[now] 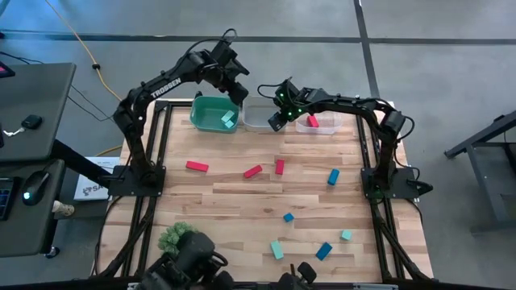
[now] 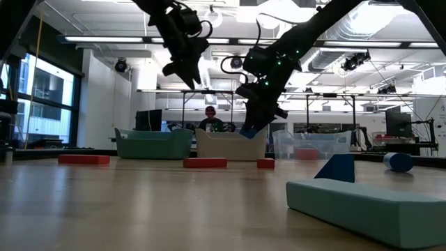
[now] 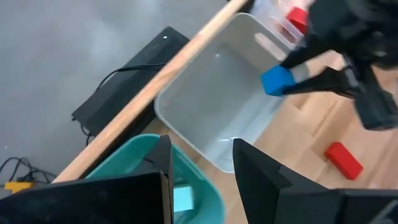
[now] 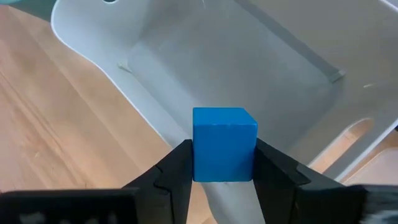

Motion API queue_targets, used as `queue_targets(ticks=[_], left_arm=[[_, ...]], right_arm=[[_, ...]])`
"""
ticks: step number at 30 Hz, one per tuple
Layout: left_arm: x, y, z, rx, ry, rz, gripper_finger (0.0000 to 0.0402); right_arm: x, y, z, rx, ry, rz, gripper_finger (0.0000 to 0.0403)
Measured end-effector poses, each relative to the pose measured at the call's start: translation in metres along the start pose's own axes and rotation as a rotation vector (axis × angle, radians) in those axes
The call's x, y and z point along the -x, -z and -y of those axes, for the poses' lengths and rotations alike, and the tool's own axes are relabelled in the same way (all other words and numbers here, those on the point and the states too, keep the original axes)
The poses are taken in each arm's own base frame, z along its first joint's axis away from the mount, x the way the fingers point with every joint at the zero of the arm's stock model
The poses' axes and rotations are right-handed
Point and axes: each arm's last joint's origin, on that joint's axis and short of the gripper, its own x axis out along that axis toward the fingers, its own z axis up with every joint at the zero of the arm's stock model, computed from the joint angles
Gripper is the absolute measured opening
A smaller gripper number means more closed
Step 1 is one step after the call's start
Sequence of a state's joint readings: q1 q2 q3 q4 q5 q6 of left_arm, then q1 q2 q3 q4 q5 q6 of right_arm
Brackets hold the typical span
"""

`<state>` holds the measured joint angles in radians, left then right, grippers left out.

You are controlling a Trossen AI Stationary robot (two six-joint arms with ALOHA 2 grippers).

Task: Sort & place blocks by color
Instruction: Put the blue block into the gray bin, then put the middle red block into the transparent bin

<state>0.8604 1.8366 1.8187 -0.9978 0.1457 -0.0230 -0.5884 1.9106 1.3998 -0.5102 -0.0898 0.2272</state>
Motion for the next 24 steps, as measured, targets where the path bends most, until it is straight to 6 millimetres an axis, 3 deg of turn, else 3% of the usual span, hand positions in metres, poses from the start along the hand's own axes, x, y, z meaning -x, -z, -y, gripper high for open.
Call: queue_targets(ticks=[7, 17, 24], left_arm=[[0.002, 0.000, -0.013, 0.014, -0.017, 0.003, 0.0090], [0.002, -0.001, -0.014, -0.077, -0.018, 0.016, 0.0115], [0.003, -0.001, -0.014, -0.001, -0.019, 0.016, 0.0143]], right_arm=[[0.000, 0.000, 0.000, -0.005, -0.013, -0.002, 0.0137], [0.001, 0.000, -0.001, -0.049, -0.032, -0.002, 0.0202], [0.023, -0.006, -0.004, -0.080, -0.057, 0.051, 0.0206]])
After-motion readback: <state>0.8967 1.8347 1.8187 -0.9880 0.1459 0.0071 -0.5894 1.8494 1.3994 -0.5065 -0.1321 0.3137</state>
